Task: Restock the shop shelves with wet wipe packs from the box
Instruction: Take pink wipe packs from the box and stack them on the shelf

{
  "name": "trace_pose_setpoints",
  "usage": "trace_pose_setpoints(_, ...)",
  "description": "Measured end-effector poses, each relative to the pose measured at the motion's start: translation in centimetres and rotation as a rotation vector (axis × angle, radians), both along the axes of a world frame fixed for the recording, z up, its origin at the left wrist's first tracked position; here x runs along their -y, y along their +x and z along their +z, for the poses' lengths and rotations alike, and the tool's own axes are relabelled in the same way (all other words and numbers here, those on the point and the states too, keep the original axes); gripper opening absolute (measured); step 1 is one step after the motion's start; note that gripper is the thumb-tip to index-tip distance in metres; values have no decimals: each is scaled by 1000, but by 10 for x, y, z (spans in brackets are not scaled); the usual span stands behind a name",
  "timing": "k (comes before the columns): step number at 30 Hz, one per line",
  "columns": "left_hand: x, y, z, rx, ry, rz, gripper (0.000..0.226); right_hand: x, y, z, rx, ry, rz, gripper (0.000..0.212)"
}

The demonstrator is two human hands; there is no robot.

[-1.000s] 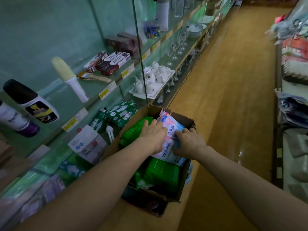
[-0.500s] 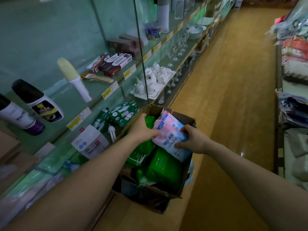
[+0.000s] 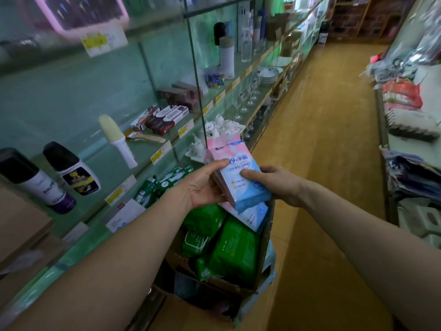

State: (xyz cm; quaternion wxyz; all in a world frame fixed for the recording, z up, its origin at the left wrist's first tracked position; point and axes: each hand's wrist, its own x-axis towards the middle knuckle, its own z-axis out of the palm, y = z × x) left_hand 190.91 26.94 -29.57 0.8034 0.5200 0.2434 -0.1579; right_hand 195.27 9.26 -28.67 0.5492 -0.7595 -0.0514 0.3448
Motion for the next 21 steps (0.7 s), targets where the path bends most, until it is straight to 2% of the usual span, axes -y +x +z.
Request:
trace_pose_setpoints(3, 8, 3, 20, 44, 29, -34, 16, 3, 0, 26, 219, -138, 18, 60)
trace_pose_setpoints(8, 36, 9, 55, 81, 106, -67, 18, 10, -15, 73, 571, -362, 41, 67)
trace_pose_setpoints(11, 64, 12, 84, 101, 68, -81, 17, 20, -25, 99, 642, -478, 52, 88)
trace_pose_setpoints(13, 82, 16, 101, 122, 51, -70, 12, 32, -26, 118, 673, -524, 36, 93)
trace_pose_setpoints(17, 119, 22, 137, 169, 70, -118, 22, 71, -31, 163, 642, -509, -33, 65)
trace_pose_setpoints(21, 159, 29, 181, 233, 92, -211, 27, 111, -40, 209, 671, -527, -97, 67)
